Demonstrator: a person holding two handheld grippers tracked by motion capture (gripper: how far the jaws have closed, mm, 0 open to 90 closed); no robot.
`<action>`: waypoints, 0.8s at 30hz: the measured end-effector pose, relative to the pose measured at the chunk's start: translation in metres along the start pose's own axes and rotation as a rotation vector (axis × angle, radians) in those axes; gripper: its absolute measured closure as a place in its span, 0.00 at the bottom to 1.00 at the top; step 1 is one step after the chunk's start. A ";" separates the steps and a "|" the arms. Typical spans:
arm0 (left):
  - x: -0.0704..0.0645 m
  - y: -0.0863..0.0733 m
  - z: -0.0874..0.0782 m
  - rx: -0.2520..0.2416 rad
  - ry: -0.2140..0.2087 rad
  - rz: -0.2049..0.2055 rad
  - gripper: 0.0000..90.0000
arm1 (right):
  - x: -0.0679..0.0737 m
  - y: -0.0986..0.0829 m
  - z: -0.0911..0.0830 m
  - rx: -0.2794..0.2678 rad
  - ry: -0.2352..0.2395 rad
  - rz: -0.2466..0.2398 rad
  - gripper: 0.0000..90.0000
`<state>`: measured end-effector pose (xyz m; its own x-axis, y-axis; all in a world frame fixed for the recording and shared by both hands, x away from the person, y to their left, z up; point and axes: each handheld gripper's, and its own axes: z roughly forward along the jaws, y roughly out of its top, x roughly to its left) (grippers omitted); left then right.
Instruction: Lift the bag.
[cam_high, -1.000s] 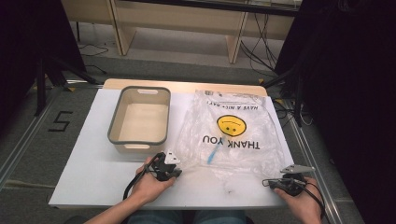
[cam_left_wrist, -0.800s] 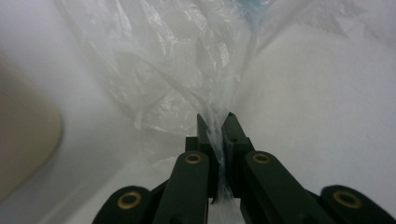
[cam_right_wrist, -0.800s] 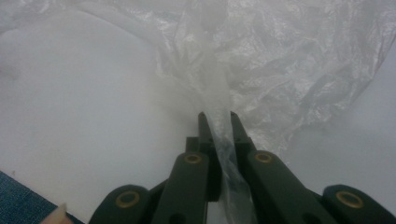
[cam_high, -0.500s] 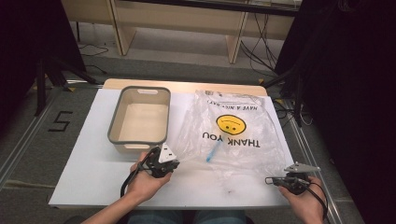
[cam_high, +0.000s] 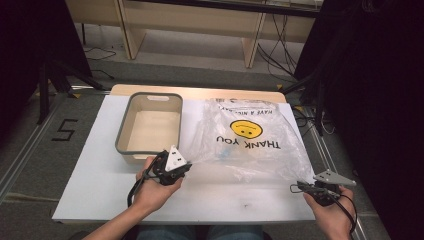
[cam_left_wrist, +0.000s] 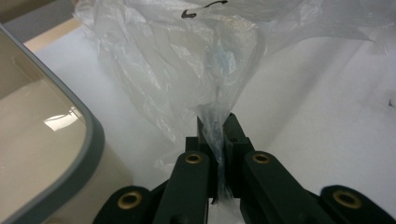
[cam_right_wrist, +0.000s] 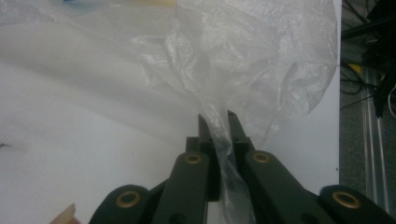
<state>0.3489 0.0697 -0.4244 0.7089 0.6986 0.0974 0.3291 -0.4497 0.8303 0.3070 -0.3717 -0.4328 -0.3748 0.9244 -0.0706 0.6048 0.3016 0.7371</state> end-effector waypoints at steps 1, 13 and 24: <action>0.001 0.001 -0.001 -0.004 0.005 0.003 0.99 | 0.000 0.001 -0.001 -0.016 -0.002 0.000 1.00; 0.011 0.014 -0.012 -0.091 0.043 0.001 0.99 | 0.002 0.010 -0.010 -0.153 -0.016 0.023 1.00; 0.015 0.023 -0.018 -0.157 0.064 0.000 0.99 | 0.001 0.016 -0.020 -0.268 -0.038 0.043 1.00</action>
<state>0.3560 0.0799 -0.3942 0.6661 0.7348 0.1282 0.2240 -0.3610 0.9053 0.3017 -0.3704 -0.4074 -0.3231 0.9446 -0.0572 0.4103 0.1943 0.8910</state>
